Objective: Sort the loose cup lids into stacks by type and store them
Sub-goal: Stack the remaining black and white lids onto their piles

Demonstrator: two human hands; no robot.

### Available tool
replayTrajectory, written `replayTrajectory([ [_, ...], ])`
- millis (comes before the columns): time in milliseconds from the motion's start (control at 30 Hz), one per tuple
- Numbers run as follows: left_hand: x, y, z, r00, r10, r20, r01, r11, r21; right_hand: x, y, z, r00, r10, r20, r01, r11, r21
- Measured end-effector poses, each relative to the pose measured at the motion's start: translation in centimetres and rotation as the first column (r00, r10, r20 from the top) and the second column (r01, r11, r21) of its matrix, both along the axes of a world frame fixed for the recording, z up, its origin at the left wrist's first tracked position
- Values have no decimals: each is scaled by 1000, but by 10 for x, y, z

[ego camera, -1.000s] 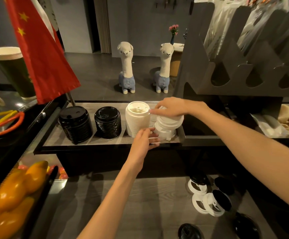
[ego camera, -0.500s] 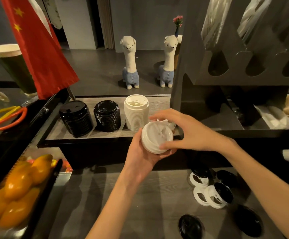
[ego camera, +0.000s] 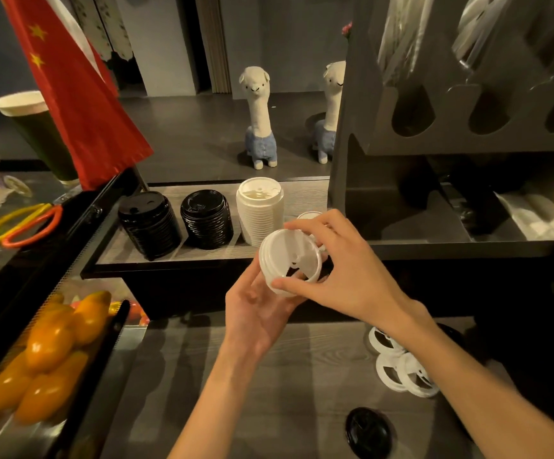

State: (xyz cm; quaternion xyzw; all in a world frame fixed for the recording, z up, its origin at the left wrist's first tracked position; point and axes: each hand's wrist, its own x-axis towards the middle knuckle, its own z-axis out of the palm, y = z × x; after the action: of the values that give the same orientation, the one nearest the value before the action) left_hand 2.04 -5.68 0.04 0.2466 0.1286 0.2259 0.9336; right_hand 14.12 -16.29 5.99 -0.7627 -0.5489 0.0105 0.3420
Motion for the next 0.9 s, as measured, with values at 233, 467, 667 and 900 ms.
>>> replayTrajectory([
  [233,-7,2,-18,996,-48,-76,61,982,177,-11,-8,-8,995,-40,-88,43,999,33],
  [467,-6,-2,-19,993,-108,-37,114,927,358,-15,-16,-4,991,-44,-123,50,997,51],
  [667,1,-1,-19,986,-163,-20,153,866,477,-17,-18,-2,988,-80,-131,86,995,48],
  [900,-3,4,-19,992,-125,-30,126,897,424,-10,-17,7,977,12,-215,-24,998,-51],
])
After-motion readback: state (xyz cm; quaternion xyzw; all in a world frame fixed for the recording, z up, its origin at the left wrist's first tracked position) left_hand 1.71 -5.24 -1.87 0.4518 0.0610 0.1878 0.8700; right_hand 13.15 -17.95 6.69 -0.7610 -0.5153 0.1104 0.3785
